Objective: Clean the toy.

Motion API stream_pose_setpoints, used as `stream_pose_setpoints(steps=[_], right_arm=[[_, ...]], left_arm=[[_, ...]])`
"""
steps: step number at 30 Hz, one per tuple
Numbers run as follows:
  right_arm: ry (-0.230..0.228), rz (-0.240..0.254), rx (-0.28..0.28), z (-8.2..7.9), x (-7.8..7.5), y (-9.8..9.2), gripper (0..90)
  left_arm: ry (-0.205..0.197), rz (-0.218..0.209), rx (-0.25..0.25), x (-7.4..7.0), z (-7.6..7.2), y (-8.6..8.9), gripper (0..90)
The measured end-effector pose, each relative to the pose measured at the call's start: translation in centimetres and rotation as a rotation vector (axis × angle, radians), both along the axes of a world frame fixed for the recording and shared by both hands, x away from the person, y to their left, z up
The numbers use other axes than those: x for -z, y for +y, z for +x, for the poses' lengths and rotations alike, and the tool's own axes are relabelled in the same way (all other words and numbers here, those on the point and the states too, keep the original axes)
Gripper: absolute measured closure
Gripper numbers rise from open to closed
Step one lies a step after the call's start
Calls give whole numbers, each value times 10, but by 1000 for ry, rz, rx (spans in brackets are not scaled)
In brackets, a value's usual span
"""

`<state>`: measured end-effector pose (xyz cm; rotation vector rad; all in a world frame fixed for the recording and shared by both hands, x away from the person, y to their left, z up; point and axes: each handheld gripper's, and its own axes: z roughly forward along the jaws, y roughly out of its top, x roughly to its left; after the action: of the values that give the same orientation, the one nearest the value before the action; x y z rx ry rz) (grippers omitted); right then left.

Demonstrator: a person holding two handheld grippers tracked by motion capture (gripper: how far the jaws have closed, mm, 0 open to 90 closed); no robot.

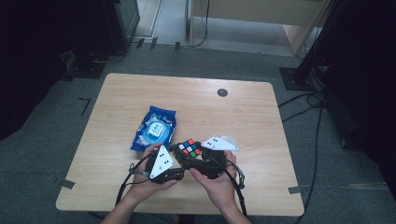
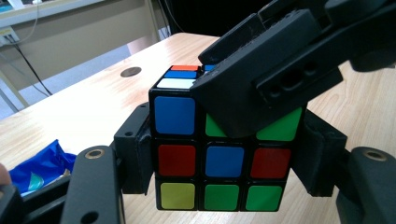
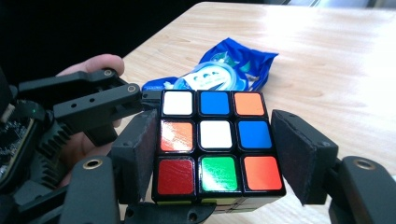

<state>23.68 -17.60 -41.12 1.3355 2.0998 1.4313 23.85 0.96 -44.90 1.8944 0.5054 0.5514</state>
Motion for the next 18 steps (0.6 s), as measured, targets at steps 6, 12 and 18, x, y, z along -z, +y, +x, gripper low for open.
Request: stream_pose_setpoints(steps=[6,12,18], right_arm=[[4,-9,-18,1,2,0,345],[14,139,-59,7,-4,-18,338],[-35,162,-21,9,-1,-37,351]], left_arm=[[-9,14,-4,1,-1,0,336],[61,-65,-63,-4,11,14,338],[148,-189,-177,-12,31,49,338]])
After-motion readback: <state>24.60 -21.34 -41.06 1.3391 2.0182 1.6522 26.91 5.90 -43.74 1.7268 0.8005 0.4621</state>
